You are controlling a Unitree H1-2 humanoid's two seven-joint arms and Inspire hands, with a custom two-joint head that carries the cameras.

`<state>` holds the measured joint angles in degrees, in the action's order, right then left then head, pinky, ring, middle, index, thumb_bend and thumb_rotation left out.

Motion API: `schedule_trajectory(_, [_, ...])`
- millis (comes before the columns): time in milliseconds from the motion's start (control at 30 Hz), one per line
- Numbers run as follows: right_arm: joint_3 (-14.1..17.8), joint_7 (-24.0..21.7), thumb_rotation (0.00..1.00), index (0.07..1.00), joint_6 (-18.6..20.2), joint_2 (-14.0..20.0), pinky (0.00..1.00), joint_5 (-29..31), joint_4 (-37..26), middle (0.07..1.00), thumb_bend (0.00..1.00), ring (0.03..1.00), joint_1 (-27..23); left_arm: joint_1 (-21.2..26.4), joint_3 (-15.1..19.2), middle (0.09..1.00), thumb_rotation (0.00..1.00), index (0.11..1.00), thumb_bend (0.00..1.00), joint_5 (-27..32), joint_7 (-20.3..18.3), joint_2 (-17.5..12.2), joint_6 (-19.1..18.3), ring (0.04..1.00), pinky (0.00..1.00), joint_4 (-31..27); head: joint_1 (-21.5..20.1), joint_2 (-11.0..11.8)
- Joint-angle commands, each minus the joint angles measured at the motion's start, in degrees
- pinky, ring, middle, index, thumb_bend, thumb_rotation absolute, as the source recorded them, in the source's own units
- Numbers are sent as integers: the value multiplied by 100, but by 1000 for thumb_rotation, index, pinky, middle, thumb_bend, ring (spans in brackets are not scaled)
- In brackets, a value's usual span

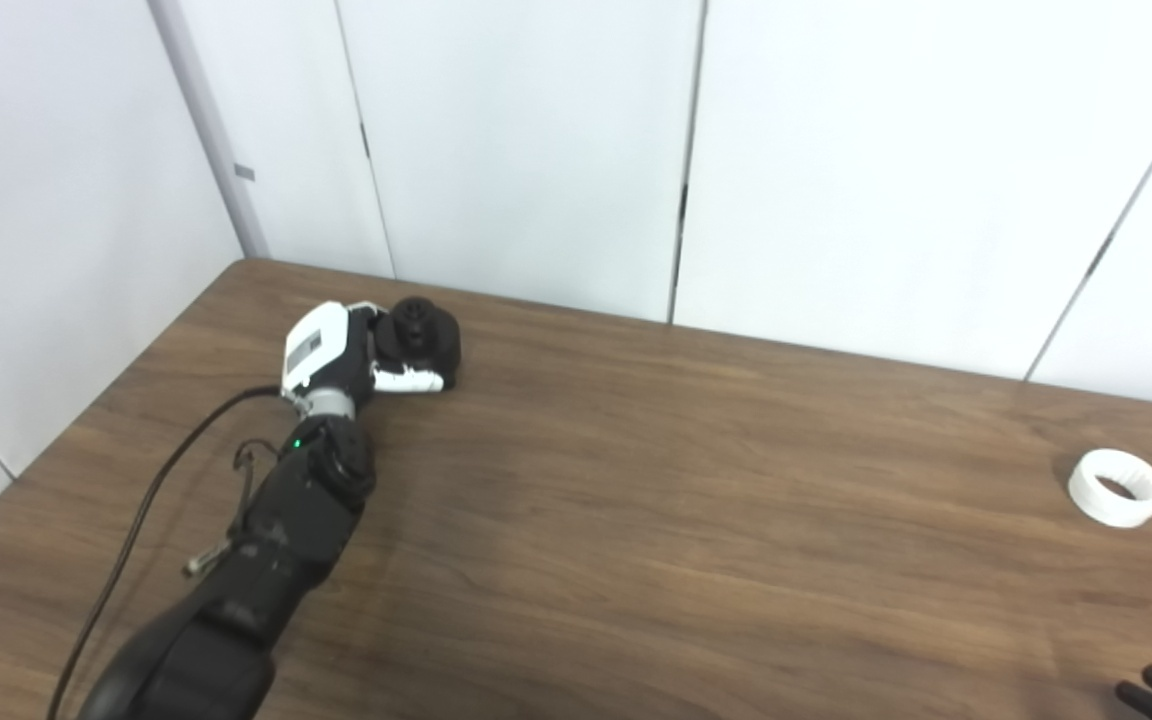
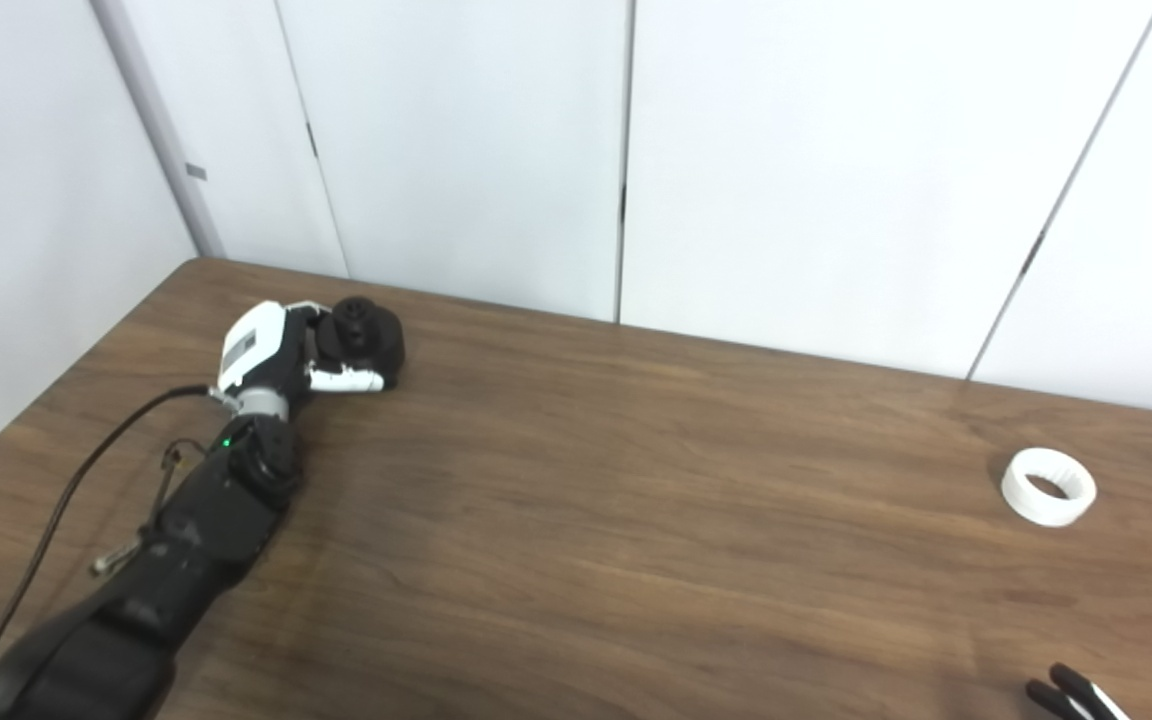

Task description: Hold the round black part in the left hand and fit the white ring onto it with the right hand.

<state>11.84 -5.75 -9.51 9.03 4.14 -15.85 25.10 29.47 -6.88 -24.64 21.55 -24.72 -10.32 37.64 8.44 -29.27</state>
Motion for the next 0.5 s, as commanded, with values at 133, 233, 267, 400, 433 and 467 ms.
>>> schedule_trajectory(133, [-66,24,1000,827,35,28,1000,9,-189,802,523,892,-22,-279,121,786,50,482,523,-152,-286,-13,-373,921,1000,-1462,-62,-68])
schedule_trajectory(233, [-89,-34,1000,827,-12,81,1000,33,-205,804,524,895,-8,-640,3,797,49,483,522,-283,-689,54,-714,931,1000,-2401,-102,-139])
schedule_trajectory(267, [-106,-68,1000,836,-73,117,1000,24,-194,813,524,904,-7,-745,-43,803,48,484,522,-366,-789,86,-849,938,1000,-2703,-102,-139])
schedule_trajectory(400, [-163,-92,1000,851,15,161,1000,123,-309,833,504,920,-16,-1129,-223,823,50,485,523,-752,-1152,253,-1325,948,1000,-3855,-215,-278])
schedule_trajectory(433, [-181,-80,1000,850,68,158,1000,165,-346,834,495,918,-17,-1218,-262,826,50,486,523,-818,-1228,299,-1379,952,1000,-4079,-250,-313])
schedule_trajectory(467, [-196,-64,1000,848,130,151,1000,214,-381,833,492,917,-21,-1311,-312,831,50,486,522,-888,-1313,349,-1438,958,1000,-4302,-267,-324])
